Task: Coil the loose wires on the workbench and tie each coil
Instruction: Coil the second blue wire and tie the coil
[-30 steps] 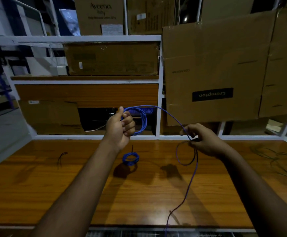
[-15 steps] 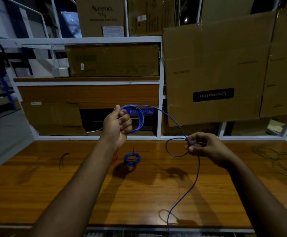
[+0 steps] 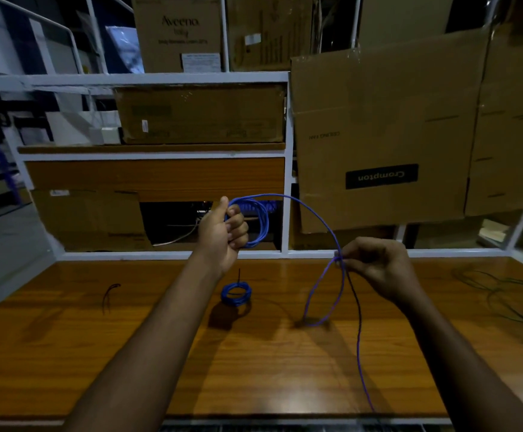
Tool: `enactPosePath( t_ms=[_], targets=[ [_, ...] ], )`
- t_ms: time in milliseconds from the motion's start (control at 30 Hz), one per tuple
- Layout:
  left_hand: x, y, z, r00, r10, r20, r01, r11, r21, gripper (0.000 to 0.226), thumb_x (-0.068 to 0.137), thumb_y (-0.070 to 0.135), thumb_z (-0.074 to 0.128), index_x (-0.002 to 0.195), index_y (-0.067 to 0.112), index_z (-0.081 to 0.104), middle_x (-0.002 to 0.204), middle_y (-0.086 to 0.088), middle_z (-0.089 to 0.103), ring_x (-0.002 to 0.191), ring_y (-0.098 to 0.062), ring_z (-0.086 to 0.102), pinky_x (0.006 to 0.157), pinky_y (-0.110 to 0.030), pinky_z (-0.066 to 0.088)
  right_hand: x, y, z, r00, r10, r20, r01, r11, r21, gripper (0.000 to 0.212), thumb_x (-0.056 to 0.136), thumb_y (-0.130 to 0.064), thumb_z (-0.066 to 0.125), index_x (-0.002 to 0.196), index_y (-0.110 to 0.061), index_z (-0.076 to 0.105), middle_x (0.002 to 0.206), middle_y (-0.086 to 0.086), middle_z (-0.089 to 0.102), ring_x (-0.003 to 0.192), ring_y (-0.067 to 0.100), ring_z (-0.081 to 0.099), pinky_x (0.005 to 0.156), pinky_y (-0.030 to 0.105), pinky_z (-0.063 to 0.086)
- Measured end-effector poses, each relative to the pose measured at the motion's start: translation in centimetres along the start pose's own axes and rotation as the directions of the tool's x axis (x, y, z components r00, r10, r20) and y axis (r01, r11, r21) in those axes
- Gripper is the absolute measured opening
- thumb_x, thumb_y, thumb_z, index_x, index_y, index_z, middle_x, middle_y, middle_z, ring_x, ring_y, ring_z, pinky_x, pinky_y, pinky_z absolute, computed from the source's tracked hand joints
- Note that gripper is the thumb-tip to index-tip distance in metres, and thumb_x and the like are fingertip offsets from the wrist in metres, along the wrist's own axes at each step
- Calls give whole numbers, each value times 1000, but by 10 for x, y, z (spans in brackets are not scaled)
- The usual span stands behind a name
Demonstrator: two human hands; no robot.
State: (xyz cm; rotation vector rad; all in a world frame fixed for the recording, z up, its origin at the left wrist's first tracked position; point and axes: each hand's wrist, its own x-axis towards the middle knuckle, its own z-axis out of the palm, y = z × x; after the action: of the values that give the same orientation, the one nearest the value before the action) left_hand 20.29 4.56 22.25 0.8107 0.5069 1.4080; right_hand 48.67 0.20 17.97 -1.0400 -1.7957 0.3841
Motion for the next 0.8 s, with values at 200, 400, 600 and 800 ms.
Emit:
enactPosePath(
  t_ms=[200, 400, 600, 800],
  targets=[
    [2, -9, 0, 1000, -6, -28, 6, 1000, 7, 42, 108, 39, 27, 72, 18, 39, 47, 8, 28, 36, -5, 20, 40, -21, 12, 3, -30, 1, 978, 199, -60, -110, 740, 664, 14, 77, -15, 69, 90, -12, 73, 88, 4, 74, 85, 19, 72, 73, 27, 58],
    [0, -8, -2, 998, 29, -53, -28, 999, 21, 43, 108, 39, 27, 72, 18, 40, 47, 8, 29, 36, -5, 20, 42, -22, 11, 6, -42, 16, 857, 515, 18, -126, 176, 976, 12, 88, -15, 56, 95, -14, 65, 79, -2, 70, 76, 11, 70, 81, 29, 54],
    [-1, -4, -4, 995, 55, -81, -54, 998, 18, 44, 108, 38, 27, 71, 19, 40, 47, 8, 28, 36, -5, 19, 39, -21, 12, 7, -46, 18, 782, 618, 81, -211, 140, 967, 26, 104, -12, 40, 93, -15, 63, 73, -1, 65, 65, 7, 66, 78, 30, 48],
    [-6, 2, -12, 995, 65, -78, -63, 998, 28, 43, 108, 38, 27, 72, 18, 39, 48, 8, 28, 37, -6, 20, 39, -21, 14, 6, -24, -7, 629, 735, -254, -427, 599, 677, 26, 107, -12, 35, 115, -8, 59, 81, 2, 53, 64, 10, 48, 55, 23, 35]
  ],
)
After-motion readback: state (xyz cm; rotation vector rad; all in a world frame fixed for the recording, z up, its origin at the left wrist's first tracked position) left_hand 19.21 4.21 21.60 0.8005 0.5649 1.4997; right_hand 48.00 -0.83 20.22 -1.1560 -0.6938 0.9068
